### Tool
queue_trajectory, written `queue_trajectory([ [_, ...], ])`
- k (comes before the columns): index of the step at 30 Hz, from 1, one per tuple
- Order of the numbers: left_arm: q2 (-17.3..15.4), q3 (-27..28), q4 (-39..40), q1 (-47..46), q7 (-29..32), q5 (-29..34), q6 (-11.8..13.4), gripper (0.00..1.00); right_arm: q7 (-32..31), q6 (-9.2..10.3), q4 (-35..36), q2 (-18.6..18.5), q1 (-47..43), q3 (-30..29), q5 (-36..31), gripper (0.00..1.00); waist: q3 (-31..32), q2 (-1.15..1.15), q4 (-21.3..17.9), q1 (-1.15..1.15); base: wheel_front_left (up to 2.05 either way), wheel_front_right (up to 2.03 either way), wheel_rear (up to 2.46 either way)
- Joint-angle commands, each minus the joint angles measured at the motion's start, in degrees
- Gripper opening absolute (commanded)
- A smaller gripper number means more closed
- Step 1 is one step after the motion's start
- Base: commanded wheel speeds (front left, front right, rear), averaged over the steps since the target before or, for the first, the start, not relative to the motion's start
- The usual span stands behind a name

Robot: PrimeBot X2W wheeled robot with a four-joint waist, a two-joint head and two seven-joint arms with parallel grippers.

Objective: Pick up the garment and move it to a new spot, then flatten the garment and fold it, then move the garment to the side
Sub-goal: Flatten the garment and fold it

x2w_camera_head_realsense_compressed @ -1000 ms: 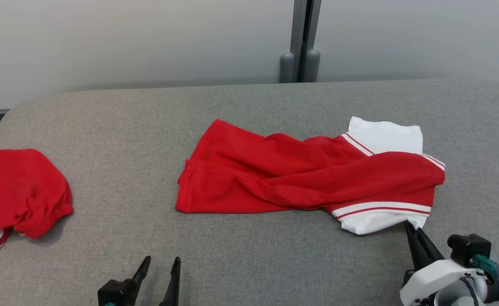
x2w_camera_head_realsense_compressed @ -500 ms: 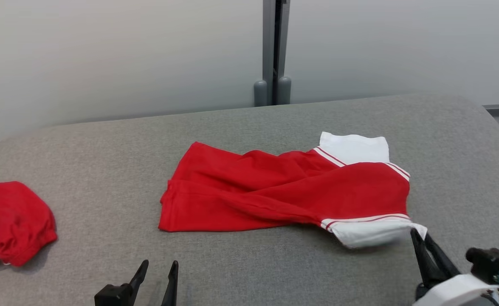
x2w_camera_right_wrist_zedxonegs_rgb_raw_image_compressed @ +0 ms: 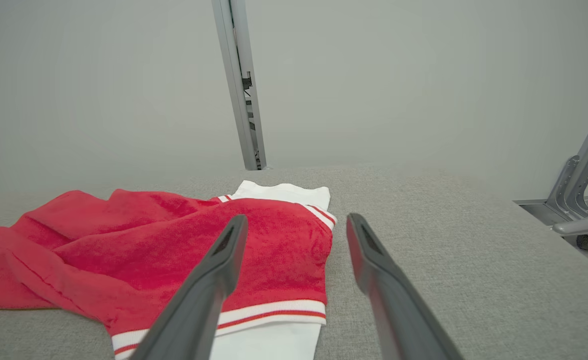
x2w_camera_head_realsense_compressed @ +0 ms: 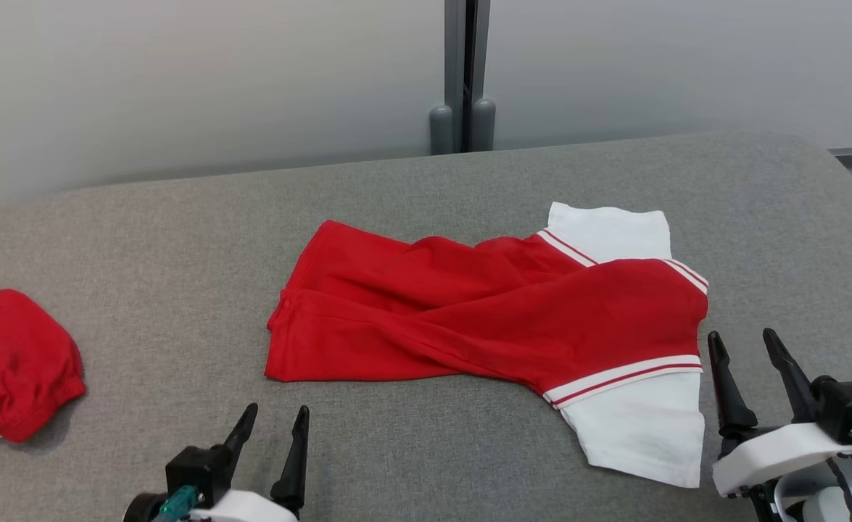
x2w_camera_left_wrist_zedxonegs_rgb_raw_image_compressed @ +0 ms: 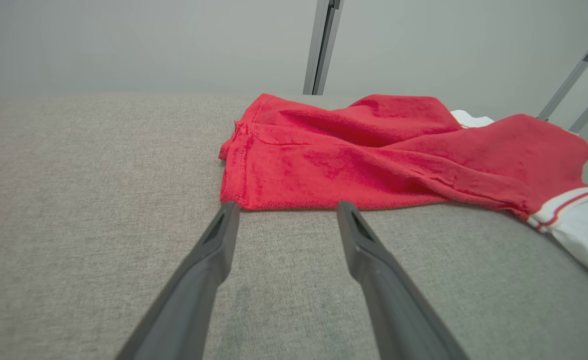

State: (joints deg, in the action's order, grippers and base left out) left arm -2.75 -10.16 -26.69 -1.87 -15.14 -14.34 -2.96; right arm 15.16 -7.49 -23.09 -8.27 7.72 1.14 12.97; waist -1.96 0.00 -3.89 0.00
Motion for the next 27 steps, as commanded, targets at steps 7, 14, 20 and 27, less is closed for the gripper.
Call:
queue_trajectory([
  [7,-0.3,-0.2,-4.2,-9.1,0.0,0.3,0.7,1.0,0.0,-0.01,0.2,1.6,3.8,1.8,-0.2,1.0,-5.2,0.0,0.3,0.0,0.0,0.0,0.0],
  [14,-0.3,0.3,-10.8,-17.1,0.0,-1.0,0.3,1.0,0.0,-0.01,-0.5,1.6,5.7,2.8,-0.1,1.0,-8.3,0.0,-1.2,0.0,0.0,0.0,0.0],
  [20,-0.2,1.5,-16.2,-23.2,0.0,-0.6,-0.4,1.0,0.0,-0.01,-0.6,1.5,6.4,2.9,-0.2,1.0,-10.1,0.0,-2.7,0.0,0.0,0.0,0.0],
  [27,-0.8,3.7,-22.5,-28.5,0.0,0.1,-0.2,1.0,0.0,-0.01,-0.4,2.1,7.3,3.5,-0.1,1.0,-11.9,0.0,-4.2,0.0,0.0,0.0,0.0],
])
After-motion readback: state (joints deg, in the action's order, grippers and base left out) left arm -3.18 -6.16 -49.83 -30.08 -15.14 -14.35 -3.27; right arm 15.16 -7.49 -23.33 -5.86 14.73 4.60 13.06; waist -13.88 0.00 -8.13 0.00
